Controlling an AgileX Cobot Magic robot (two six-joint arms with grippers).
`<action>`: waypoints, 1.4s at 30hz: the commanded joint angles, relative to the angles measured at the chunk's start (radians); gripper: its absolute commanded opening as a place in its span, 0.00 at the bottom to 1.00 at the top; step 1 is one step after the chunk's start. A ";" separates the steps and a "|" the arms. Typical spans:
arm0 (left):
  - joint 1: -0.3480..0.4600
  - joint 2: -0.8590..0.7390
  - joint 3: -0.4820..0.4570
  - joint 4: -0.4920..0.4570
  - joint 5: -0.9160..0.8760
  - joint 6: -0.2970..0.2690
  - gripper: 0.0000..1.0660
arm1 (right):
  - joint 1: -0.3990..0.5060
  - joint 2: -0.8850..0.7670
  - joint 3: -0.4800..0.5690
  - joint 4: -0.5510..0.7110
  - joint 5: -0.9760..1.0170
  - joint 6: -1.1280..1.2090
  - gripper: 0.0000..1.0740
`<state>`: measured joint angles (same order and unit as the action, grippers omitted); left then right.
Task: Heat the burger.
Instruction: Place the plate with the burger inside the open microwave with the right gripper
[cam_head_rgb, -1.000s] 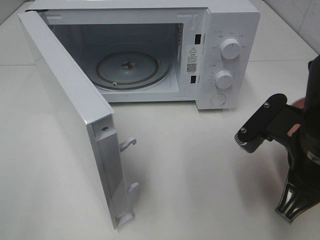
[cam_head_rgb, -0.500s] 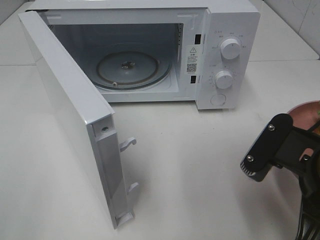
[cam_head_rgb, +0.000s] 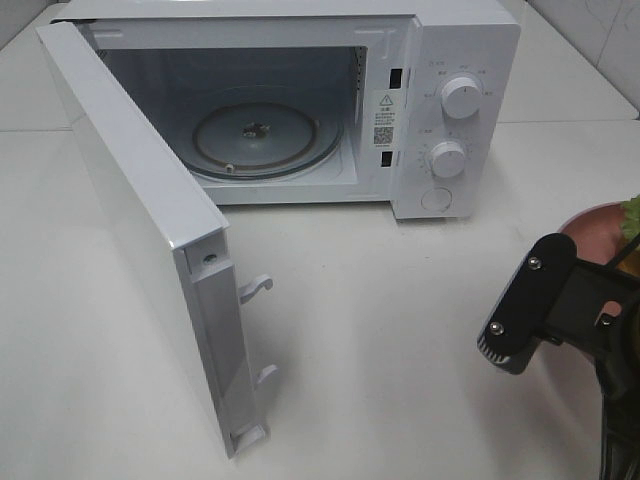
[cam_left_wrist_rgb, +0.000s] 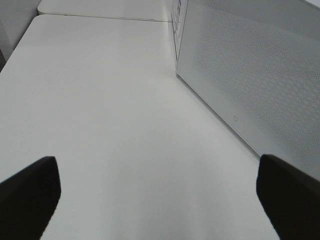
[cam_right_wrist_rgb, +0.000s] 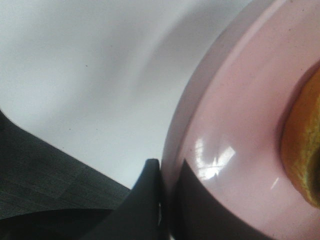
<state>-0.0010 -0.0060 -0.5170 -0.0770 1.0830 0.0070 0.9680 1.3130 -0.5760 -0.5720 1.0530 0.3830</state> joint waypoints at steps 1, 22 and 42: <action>-0.005 -0.016 0.000 -0.009 -0.014 -0.007 0.94 | 0.001 -0.008 0.001 -0.055 0.006 -0.050 0.00; -0.005 -0.016 0.000 -0.009 -0.014 -0.007 0.94 | 0.001 -0.008 0.001 -0.133 -0.155 -0.358 0.00; -0.005 -0.016 0.000 -0.009 -0.014 -0.007 0.94 | 0.001 -0.008 0.001 -0.137 -0.258 -0.603 0.03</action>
<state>-0.0010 -0.0060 -0.5170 -0.0770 1.0830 0.0070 0.9680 1.3130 -0.5710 -0.6470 0.8050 -0.2030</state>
